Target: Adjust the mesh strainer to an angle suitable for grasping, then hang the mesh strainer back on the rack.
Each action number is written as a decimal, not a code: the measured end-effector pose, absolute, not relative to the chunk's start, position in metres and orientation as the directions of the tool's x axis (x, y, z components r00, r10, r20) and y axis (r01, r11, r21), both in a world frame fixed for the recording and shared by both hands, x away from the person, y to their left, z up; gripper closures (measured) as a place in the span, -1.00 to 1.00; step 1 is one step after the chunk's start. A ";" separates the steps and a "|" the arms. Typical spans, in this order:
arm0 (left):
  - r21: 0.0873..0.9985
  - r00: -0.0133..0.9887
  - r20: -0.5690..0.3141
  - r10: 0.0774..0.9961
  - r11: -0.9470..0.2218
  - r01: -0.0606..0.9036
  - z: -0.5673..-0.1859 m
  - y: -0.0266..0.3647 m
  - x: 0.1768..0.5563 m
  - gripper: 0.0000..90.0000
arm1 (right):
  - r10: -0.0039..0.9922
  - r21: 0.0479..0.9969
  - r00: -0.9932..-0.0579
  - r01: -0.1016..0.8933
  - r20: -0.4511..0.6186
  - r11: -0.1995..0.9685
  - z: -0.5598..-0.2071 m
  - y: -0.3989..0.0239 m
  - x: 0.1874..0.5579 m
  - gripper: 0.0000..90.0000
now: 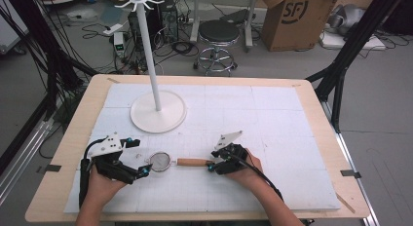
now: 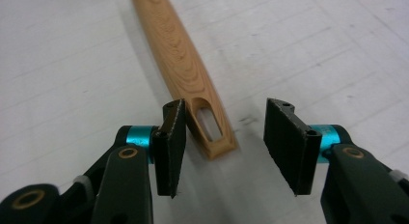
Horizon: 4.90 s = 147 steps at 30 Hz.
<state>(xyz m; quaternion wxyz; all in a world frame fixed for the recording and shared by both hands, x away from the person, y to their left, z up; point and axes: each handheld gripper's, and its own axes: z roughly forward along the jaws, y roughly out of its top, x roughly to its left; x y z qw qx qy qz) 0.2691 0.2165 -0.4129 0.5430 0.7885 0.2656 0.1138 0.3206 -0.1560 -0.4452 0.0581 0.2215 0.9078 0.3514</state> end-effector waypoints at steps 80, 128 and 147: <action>0.907 0.842 -0.111 0.528 -0.292 0.303 -0.408 0.198 0.280 -0.96 | 0.659 0.883 -0.734 0.407 0.164 0.234 -0.412 -0.330 0.301 -0.99; 0.524 0.894 -0.015 0.449 -0.758 0.390 -0.431 0.083 0.339 0.07 | 0.639 0.882 -0.759 0.381 0.128 0.276 -0.411 -0.321 0.308 -0.99; 0.497 0.900 0.016 0.436 -0.784 0.372 -0.427 0.076 0.331 0.51 | 0.638 0.882 -0.758 0.385 0.135 0.271 -0.411 -0.321 0.308 -0.99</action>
